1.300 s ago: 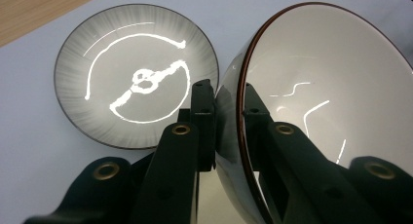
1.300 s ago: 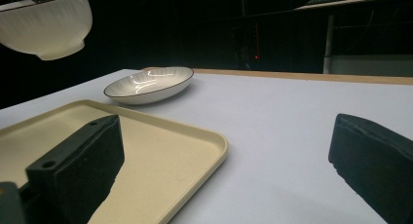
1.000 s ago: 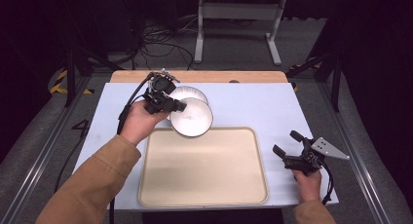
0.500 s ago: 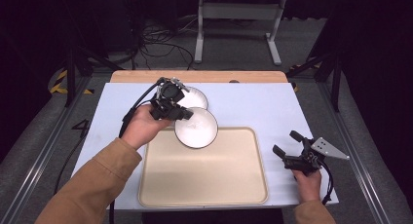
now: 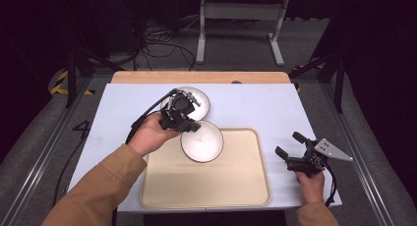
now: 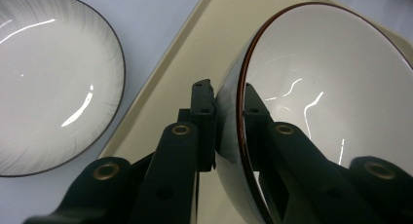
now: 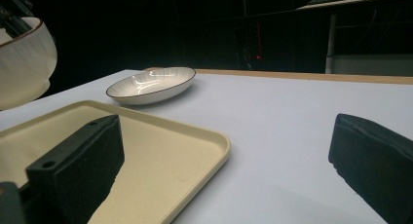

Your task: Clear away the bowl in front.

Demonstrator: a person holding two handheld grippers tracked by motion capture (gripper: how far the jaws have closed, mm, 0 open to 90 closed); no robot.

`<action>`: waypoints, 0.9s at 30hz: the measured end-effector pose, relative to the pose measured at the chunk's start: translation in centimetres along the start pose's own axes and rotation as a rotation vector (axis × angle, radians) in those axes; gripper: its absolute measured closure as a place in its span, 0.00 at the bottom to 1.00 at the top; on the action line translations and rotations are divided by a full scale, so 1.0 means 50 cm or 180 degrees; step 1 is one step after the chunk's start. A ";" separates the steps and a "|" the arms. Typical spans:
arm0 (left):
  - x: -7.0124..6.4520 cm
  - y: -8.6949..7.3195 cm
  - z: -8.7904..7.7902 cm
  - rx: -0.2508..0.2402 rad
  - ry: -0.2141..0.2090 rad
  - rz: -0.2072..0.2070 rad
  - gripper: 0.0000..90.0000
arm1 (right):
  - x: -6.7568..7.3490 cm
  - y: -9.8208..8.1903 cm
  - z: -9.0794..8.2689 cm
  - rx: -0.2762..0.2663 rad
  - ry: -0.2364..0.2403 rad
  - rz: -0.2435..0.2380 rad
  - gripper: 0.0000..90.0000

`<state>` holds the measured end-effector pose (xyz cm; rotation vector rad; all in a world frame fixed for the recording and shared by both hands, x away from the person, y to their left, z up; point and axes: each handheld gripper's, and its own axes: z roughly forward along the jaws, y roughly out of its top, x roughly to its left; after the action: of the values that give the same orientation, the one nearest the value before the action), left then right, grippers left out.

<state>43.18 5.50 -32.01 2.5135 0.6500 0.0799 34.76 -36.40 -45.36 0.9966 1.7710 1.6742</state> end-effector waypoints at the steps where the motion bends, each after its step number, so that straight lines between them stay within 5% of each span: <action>1: 0.000 -0.001 0.005 0.0016 -0.0007 0.0021 0.91 | 0.000 0.000 0.000 -0.0001 -0.0001 0.0000 0.00; 27: -0.025 -0.017 0.090 0.0267 -0.0092 0.0145 0.91 | 0.001 0.000 0.001 0.0001 0.0021 0.0002 0.00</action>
<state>42.56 3.37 -36.19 2.6055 0.5961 0.0334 34.76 -36.31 -45.36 0.9932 1.7753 1.6795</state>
